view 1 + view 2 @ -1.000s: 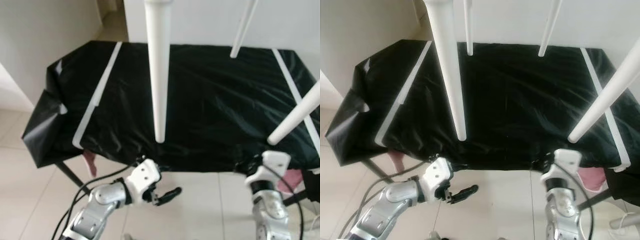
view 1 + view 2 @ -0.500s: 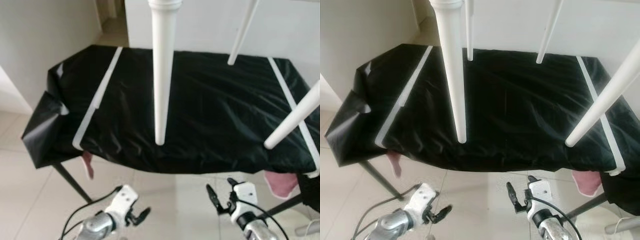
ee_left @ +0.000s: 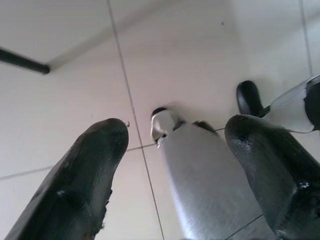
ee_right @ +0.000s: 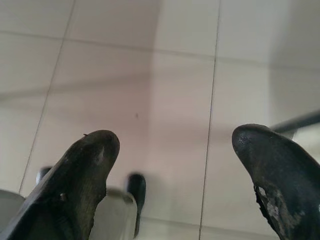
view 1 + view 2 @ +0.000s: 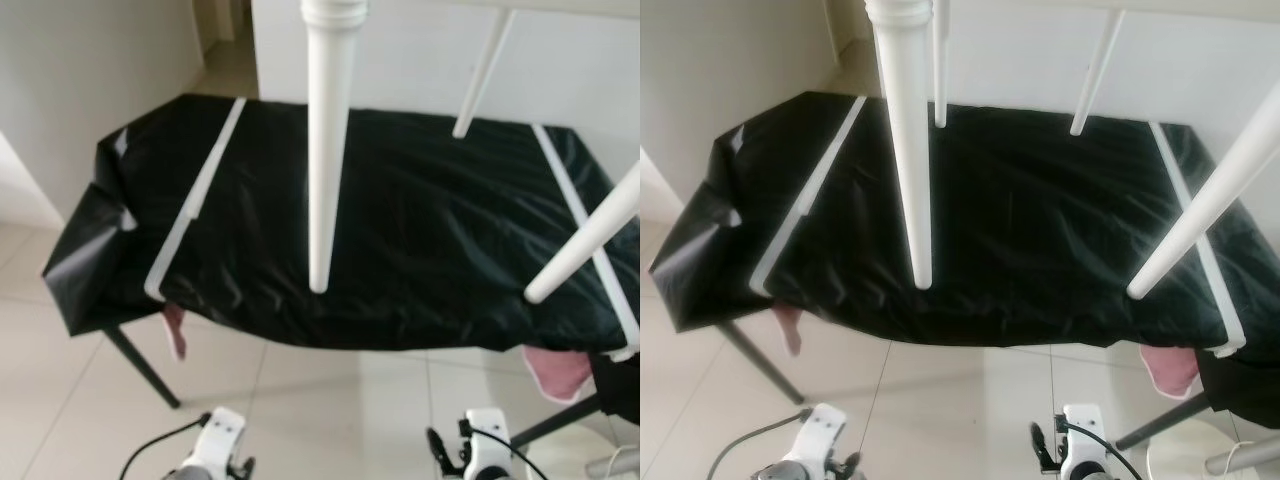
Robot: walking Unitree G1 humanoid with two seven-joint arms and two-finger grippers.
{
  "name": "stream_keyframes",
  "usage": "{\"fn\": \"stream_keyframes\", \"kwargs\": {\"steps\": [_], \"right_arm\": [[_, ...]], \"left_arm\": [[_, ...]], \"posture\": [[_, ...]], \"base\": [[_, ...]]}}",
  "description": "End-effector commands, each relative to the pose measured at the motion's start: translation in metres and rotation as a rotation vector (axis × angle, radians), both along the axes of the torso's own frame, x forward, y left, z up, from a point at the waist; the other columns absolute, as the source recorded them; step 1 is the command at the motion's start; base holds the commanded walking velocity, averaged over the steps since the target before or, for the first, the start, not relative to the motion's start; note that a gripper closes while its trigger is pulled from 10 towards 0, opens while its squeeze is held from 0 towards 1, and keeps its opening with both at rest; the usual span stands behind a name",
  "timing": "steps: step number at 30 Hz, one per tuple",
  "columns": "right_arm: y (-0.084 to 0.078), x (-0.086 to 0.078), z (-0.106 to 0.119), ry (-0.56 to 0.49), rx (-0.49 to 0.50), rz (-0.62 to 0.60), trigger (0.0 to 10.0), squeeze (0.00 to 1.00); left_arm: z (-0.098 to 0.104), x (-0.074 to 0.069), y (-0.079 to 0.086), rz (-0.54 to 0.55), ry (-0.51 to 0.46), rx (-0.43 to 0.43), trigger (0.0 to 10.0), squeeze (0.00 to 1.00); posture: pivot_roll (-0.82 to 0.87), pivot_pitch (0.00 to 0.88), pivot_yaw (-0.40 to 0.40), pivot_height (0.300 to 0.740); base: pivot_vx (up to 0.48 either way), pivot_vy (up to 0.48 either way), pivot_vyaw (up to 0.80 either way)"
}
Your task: Building children table
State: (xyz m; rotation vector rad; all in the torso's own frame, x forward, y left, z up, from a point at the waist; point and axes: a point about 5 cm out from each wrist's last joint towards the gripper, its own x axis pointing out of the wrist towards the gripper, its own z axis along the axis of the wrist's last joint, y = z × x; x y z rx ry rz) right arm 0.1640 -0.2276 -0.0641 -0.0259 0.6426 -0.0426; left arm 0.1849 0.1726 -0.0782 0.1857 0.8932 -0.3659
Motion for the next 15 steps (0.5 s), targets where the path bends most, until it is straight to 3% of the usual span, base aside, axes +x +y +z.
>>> {"fn": "stream_keyframes", "kwargs": {"steps": [1, 4, 8, 12, 15], "right_arm": [[-0.002, -0.004, -0.005, 0.038, 0.009, -0.046, 10.0, 0.0], [-0.001, -0.023, -0.019, 0.149, 0.062, -0.162, 10.0, 0.0], [0.001, -0.037, -0.028, 0.243, 0.049, -0.195, 10.0, 0.0], [0.007, -0.037, -0.031, 0.255, 0.07, -0.211, 10.0, 0.0], [0.014, -0.029, -0.03, 0.245, 0.077, -0.188, 10.0, 0.0]], "left_arm": [[-0.001, 0.0, -0.001, 0.02, 0.004, 0.023, 10.0, 0.0], [-0.003, 0.001, -0.001, 0.057, 0.002, 0.088, 10.0, 0.0], [-0.005, 0.0, -0.008, 0.032, -0.004, 0.113, 10.0, 0.0], [-0.007, -0.002, -0.016, 0.038, -0.007, 0.123, 10.0, 0.0], [-0.008, -0.003, -0.017, 0.034, -0.018, 0.188, 10.0, 0.0]], "posture": [[-0.01, 0.018, -0.015, 0.74], [-0.02, 0.016, -0.011, 0.74], [-0.02, 0.007, -0.01, 0.74], [-0.01, 0.0, -0.018, 0.74], [-0.01, 0.0, -0.018, 0.74]], "base": [[0.0, 0.0, 0.0], [0.0, 0.0, 0.0], [0.0, 0.0, 0.0], [0.0, 0.0, 0.0], [0.0, 0.0, 0.0]]}}
